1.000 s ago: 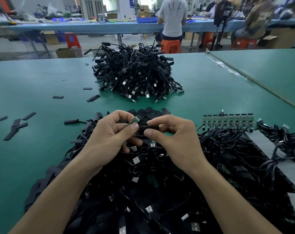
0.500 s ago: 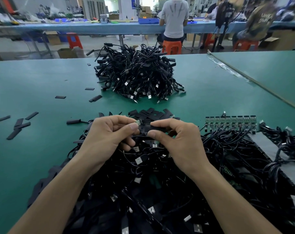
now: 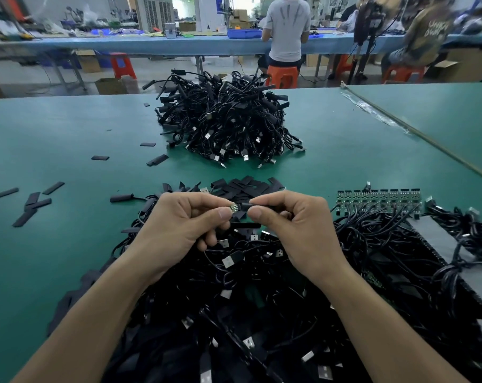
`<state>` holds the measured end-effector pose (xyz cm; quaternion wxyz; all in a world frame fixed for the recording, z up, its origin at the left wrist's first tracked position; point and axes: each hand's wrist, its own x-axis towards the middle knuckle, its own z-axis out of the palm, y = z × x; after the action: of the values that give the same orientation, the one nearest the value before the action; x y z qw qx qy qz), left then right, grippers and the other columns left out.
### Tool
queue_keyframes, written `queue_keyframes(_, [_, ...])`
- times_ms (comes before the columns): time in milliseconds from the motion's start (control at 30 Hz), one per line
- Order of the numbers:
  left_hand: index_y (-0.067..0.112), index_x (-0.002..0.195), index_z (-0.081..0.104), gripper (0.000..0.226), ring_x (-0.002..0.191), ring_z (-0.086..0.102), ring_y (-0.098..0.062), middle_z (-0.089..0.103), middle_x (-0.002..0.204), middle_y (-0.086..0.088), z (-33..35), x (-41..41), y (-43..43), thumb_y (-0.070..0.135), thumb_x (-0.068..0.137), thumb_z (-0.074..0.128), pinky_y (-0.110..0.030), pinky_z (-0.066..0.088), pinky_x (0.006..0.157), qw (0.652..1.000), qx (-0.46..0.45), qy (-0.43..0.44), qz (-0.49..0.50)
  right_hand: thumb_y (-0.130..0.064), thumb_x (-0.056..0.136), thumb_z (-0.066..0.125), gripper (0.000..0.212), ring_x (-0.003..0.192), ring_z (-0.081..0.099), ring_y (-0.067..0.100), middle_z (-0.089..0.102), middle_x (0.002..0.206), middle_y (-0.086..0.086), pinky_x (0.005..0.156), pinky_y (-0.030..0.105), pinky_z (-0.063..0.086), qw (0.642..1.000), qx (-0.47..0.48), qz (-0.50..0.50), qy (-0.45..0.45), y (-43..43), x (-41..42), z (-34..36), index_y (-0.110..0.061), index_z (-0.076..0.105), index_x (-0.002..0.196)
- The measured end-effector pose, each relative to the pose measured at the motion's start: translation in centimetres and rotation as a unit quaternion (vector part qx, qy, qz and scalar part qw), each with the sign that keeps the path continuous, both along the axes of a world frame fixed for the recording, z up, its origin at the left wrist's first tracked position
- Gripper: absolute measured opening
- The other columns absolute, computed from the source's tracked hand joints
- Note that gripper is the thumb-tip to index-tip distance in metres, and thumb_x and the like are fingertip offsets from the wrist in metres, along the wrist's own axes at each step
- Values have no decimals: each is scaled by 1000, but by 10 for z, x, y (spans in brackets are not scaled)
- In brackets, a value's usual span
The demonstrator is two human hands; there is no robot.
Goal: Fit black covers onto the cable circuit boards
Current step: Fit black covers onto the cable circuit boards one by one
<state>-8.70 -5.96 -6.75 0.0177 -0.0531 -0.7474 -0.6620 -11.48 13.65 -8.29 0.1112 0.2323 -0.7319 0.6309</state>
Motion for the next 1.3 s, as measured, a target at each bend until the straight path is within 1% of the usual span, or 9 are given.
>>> queue_keyframes(333, [30,90,79,22,49,57,-4,73,72,-5,-2,-1,0,40,71,75,-14,43,43,999,-39,2,-3,-22,78,82,19,71,67,-2,73,79,-20,66,11,48,998,48,-22,-23,1,-1,-3,-28,78,95])
queue_keyframes(567, [27,91,78,20,46,60,-8,74,73,-8,0,1,0,35,73,74,-15,44,41,999,-48,6,-15,-16,78,83,17,50,57,-7,63,58,-27,53,3,39,994,100,50,-18,9,-1,3,-24,78,92])
queue_keyframes(733, [24,111,67,36,47,62,-12,75,75,-7,2,4,5,34,77,72,-16,44,44,997,-67,23,-27,-18,79,83,18,61,62,-8,69,70,-26,61,6,44,994,98,47,0,8,-1,3,-25,79,94])
queue_keyframes(833, [25,115,64,39,51,65,-12,76,74,-4,3,5,7,34,77,71,-16,46,46,995,-81,29,-40,-18,80,82,18,78,69,-4,75,84,-19,73,12,50,993,98,71,1,7,1,3,-21,79,98])
queue_keyframes(900, [24,116,65,41,57,68,-12,76,75,-4,3,6,8,33,76,72,-16,48,48,996,-77,30,-44,-18,81,81,16,79,70,-2,75,84,-17,73,12,49,992,106,67,6,6,1,2,-21,79,96])
queue_keyframes(1000, [23,110,70,45,76,74,-12,77,86,0,3,6,9,29,67,82,-17,55,67,996,-66,59,-17,-17,81,80,20,64,63,-6,71,75,-23,63,7,44,996,85,5,26,5,1,3,-35,75,87])
queue_keyframes(1067, [25,101,73,39,84,74,-10,77,89,6,2,5,10,26,64,85,-18,56,76,991,-79,101,38,-18,81,80,26,62,63,-3,71,78,-23,61,9,45,997,63,-24,30,6,-1,5,-42,71,85])
queue_keyframes(1167, [33,88,74,25,74,73,-4,76,80,13,2,5,12,18,73,86,-14,55,69,975,-131,146,103,-18,80,81,27,62,62,-3,72,78,-20,59,10,46,997,52,-34,36,6,0,6,-42,70,87])
queue_keyframes(1300, [34,83,74,18,66,71,0,75,74,16,2,7,13,22,74,85,-9,51,62,969,-147,148,130,-18,79,81,24,61,61,-4,71,76,-21,59,7,45,997,52,-43,44,5,0,4,-37,72,91])
